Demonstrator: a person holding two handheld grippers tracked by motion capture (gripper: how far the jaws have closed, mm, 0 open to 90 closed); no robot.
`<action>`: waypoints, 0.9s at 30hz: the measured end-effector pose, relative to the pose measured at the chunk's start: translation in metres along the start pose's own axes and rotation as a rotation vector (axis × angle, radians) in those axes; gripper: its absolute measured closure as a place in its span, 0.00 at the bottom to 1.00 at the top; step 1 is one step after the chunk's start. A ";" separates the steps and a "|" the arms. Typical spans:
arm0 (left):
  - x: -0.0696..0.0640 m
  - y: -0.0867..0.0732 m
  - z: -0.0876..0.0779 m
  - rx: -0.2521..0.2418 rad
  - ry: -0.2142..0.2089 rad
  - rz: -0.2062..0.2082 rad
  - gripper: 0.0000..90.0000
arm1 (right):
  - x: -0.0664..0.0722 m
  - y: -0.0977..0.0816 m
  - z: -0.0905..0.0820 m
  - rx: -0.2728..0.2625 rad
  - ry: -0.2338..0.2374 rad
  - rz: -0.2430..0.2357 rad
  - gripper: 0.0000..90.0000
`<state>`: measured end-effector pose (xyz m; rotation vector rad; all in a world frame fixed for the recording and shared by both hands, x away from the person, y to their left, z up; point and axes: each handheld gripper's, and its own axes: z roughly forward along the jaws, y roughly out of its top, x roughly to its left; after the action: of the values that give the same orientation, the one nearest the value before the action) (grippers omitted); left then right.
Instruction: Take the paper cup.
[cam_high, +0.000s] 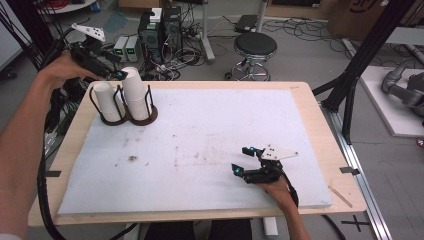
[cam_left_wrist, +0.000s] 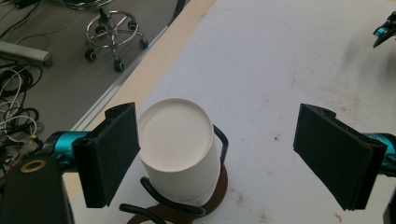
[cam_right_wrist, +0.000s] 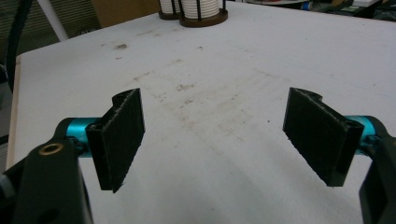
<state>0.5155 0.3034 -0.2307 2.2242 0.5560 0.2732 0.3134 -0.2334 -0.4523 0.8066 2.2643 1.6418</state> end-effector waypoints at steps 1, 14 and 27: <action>0.002 0.000 0.002 0.009 -0.001 -0.004 0.16 | 0.000 0.000 0.000 0.001 0.001 0.002 0.24; 0.018 0.010 0.015 0.079 -0.017 0.001 0.16 | 0.000 0.001 0.001 0.017 0.009 0.007 0.24; 0.024 0.014 0.033 0.222 -0.033 -0.006 0.16 | 0.001 0.001 0.002 0.018 0.007 0.003 0.24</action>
<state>0.5532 0.2853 -0.2414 2.4358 0.6001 0.1784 0.3140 -0.2314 -0.4520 0.8097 2.2874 1.6299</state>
